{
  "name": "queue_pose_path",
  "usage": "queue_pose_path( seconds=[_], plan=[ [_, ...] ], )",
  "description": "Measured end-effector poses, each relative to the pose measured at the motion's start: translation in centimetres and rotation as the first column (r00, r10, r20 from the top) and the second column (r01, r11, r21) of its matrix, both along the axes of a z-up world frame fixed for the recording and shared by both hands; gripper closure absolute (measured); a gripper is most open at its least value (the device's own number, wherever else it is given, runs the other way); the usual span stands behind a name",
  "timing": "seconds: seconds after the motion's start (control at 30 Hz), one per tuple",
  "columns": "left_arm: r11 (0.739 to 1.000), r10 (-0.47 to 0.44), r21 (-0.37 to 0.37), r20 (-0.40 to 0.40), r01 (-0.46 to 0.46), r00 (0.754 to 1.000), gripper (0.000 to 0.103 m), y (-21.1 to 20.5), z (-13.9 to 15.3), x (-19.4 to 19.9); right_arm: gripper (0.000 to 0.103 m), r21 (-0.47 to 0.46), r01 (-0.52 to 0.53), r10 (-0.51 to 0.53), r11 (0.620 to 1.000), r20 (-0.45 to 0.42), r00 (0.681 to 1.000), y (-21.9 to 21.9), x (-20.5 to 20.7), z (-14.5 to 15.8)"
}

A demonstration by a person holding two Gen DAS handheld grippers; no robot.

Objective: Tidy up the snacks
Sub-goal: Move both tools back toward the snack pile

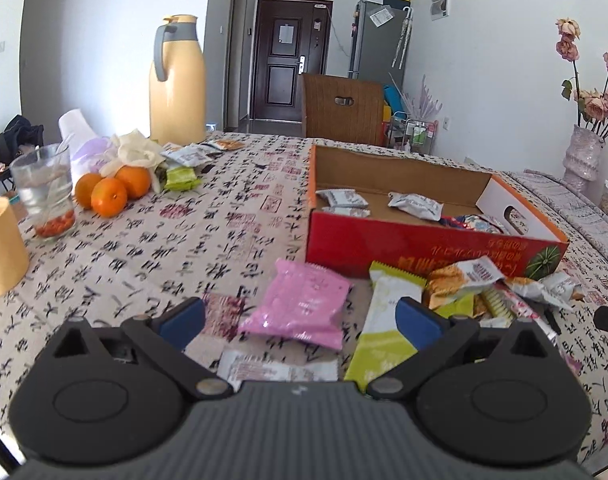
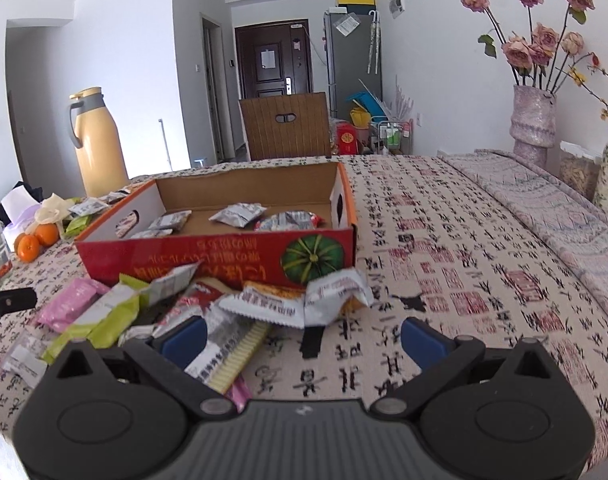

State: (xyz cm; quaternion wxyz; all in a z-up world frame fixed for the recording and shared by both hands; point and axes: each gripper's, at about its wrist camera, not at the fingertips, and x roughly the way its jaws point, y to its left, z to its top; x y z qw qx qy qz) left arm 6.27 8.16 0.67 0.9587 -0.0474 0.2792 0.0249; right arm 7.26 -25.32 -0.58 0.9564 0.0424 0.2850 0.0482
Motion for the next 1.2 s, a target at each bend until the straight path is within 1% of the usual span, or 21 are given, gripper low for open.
queue_pose_path(
  seconds=[0.1,0.33,0.63,0.73,0.77,0.83,0.93,1.0,1.07,1.2],
  plan=[
    [1.0,0.002,-0.014,-0.011,-0.002,1.0,0.0,0.4,-0.5,-0.5,0.0,-0.001,0.006,-0.006,1.0,-0.013,1.0,0.0,-0.3,-0.3],
    [1.0,0.0,-0.016,-0.02,-0.001,1.0,0.0,0.2,-0.9,-0.5,0.0,-0.004,-0.013,0.013,1.0,-0.016,1.0,0.8,-0.3,-0.5],
    [1.0,0.005,-0.015,-0.032,-0.006,0.999,0.0,0.3,-1.3,0.0,0.0,-0.04,-0.014,0.013,0.999,-0.005,1.0,1.9,2.8,-0.3],
    [1.0,0.015,-0.018,-0.036,-0.015,0.999,0.0,0.6,-1.2,0.4,0.007,-0.04,-0.034,0.034,0.999,-0.006,0.999,2.3,4.7,0.0],
    [1.0,0.018,-0.018,-0.037,-0.018,0.999,0.0,0.7,-1.2,0.4,0.011,-0.037,-0.041,0.041,0.998,-0.012,0.999,2.4,5.3,0.0],
    [1.0,0.021,-0.018,-0.037,-0.022,0.999,0.0,0.8,-1.2,0.5,0.013,-0.028,-0.055,0.055,0.998,-0.026,0.998,2.7,6.5,0.0],
    [0.999,0.028,-0.017,-0.04,-0.028,0.999,0.0,0.9,-1.2,0.7,0.02,-0.007,-0.059,0.058,0.998,-0.065,0.996,2.9,8.6,-0.5],
    [0.999,0.031,-0.018,-0.044,-0.032,0.999,0.0,1.1,-1.2,0.8,0.029,0.019,-0.058,0.06,0.998,-0.101,0.993,2.9,9.7,-1.1],
    [0.999,0.035,-0.019,-0.047,-0.036,0.998,0.0,1.2,-1.2,0.8,0.032,0.029,-0.061,0.064,0.998,-0.117,0.991,3.0,10.4,-1.5],
    [0.999,0.042,-0.023,-0.049,-0.043,0.998,0.0,1.4,-1.3,0.9,0.033,0.029,-0.062,0.066,0.998,-0.119,0.991,3.2,10.4,-1.7]
  ],
)
